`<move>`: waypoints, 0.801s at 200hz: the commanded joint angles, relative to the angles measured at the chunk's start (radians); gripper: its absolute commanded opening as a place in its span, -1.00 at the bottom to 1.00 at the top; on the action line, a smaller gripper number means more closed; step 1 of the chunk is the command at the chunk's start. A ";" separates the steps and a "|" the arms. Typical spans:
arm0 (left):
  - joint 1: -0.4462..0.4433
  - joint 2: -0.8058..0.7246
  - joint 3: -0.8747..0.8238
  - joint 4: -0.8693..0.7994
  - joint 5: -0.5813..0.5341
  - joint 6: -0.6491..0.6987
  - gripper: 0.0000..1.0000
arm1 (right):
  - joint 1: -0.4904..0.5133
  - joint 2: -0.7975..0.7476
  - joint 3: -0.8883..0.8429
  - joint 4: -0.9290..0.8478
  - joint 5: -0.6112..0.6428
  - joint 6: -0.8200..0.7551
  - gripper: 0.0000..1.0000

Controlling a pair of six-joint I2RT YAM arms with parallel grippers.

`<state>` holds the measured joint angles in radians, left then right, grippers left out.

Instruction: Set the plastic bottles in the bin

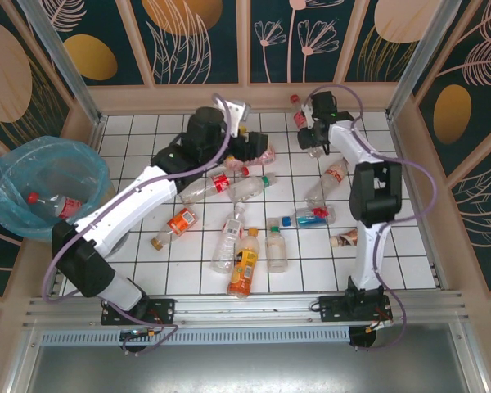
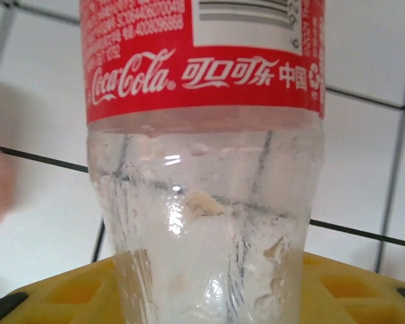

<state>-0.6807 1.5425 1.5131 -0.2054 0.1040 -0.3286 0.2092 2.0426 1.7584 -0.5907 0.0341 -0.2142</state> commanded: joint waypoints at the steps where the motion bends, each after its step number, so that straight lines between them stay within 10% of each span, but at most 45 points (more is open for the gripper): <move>1: 0.073 -0.034 0.090 0.036 0.016 -0.106 0.45 | 0.029 -0.199 -0.113 0.113 -0.055 0.075 0.03; 64: 0.177 0.095 0.332 0.023 0.248 -0.225 0.48 | 0.359 -0.667 -0.557 0.448 -0.216 0.102 0.00; 160: 0.182 -0.183 0.021 0.017 0.114 -0.283 0.39 | 0.615 -0.782 -0.642 0.564 -0.212 0.223 -0.04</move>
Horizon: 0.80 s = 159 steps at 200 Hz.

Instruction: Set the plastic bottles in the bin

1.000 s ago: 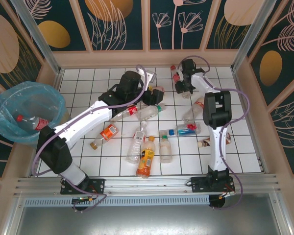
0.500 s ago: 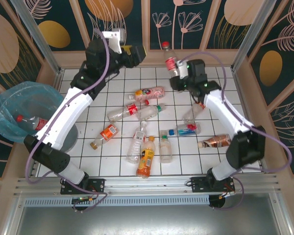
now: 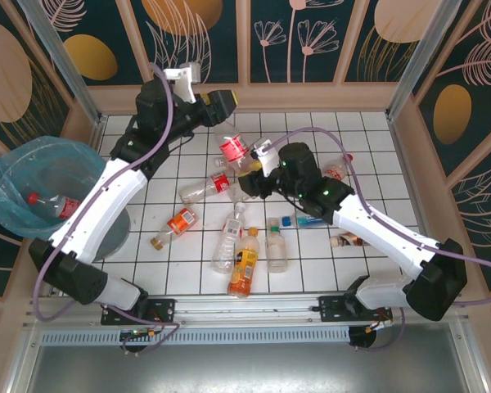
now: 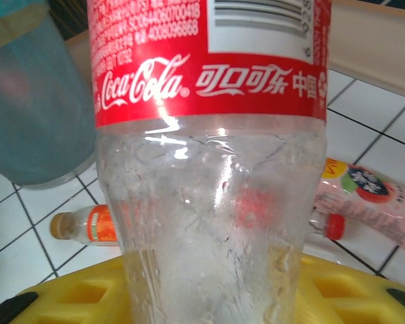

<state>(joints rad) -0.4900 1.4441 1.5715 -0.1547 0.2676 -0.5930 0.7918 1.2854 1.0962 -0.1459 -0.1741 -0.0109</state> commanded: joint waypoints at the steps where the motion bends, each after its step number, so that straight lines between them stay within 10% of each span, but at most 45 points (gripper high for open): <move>1: -0.009 -0.087 -0.038 -0.037 -0.054 -0.018 0.40 | 0.033 -0.025 0.020 0.120 -0.003 0.021 -0.05; 122: -0.008 -0.416 -0.370 -0.045 -0.186 -0.191 0.02 | 0.200 0.035 0.076 0.113 0.074 -0.067 -0.05; 159: -0.008 -0.459 -0.398 -0.102 -0.237 -0.189 0.22 | 0.240 0.037 0.073 0.112 0.107 -0.068 -0.05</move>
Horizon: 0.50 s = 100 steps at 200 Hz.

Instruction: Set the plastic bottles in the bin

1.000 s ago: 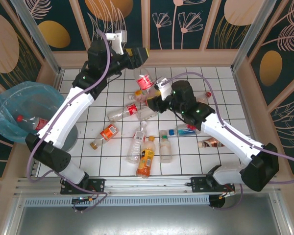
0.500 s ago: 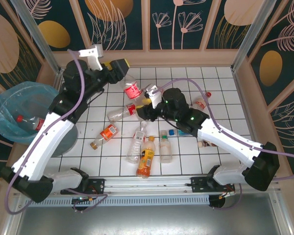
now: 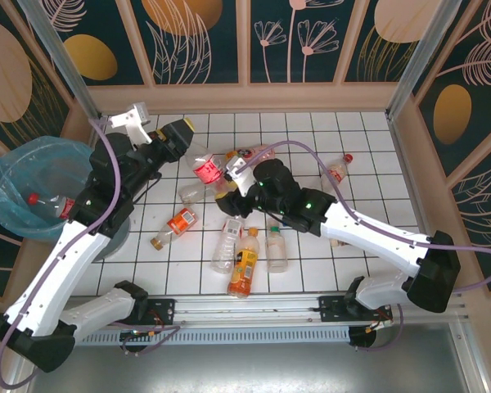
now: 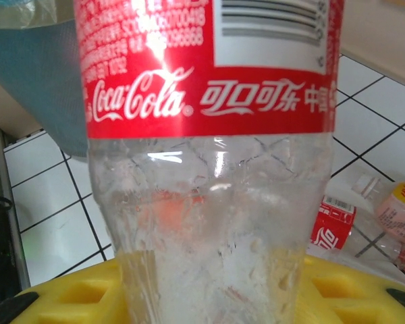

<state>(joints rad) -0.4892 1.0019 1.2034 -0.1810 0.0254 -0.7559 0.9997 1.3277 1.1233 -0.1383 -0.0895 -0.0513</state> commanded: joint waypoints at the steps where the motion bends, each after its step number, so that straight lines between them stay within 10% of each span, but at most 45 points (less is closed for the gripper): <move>1: -0.008 -0.018 -0.030 -0.077 0.004 -0.026 0.22 | 0.033 -0.005 0.046 0.105 0.023 -0.027 -0.06; 100: -0.009 -0.095 -0.061 -0.132 -0.062 -0.014 0.38 | 0.070 -0.009 0.039 0.073 0.059 0.002 -0.06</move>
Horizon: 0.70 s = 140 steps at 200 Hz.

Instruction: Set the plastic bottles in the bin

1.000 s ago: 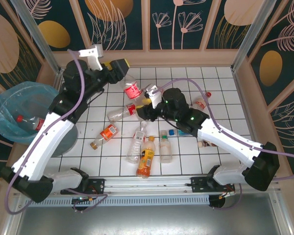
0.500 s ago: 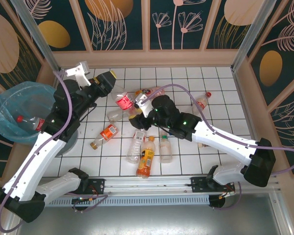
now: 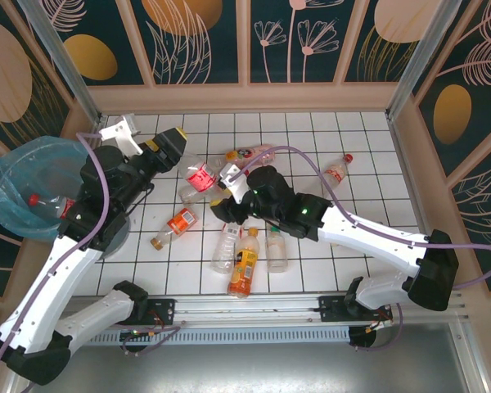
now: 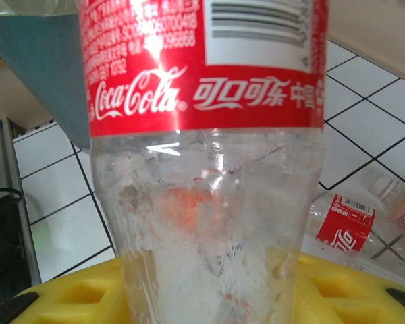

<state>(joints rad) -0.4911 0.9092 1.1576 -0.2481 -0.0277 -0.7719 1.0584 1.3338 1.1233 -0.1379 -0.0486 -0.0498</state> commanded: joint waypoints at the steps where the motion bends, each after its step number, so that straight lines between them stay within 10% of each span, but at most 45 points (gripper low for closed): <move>1: -0.007 -0.003 -0.015 -0.067 -0.010 0.003 0.38 | 0.011 -0.015 0.039 0.072 0.019 0.000 -0.06; 72: -0.006 0.023 0.008 -0.096 0.047 0.023 0.22 | 0.020 -0.033 0.027 0.080 0.030 0.002 -0.06; 140: -0.007 0.026 0.065 -0.116 -0.006 0.043 -1.00 | 0.027 -0.047 0.029 0.093 0.034 -0.017 0.21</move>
<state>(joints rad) -0.4919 0.9436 1.1618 -0.3401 0.0055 -0.7673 1.0698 1.3293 1.1236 -0.1028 -0.0196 -0.0544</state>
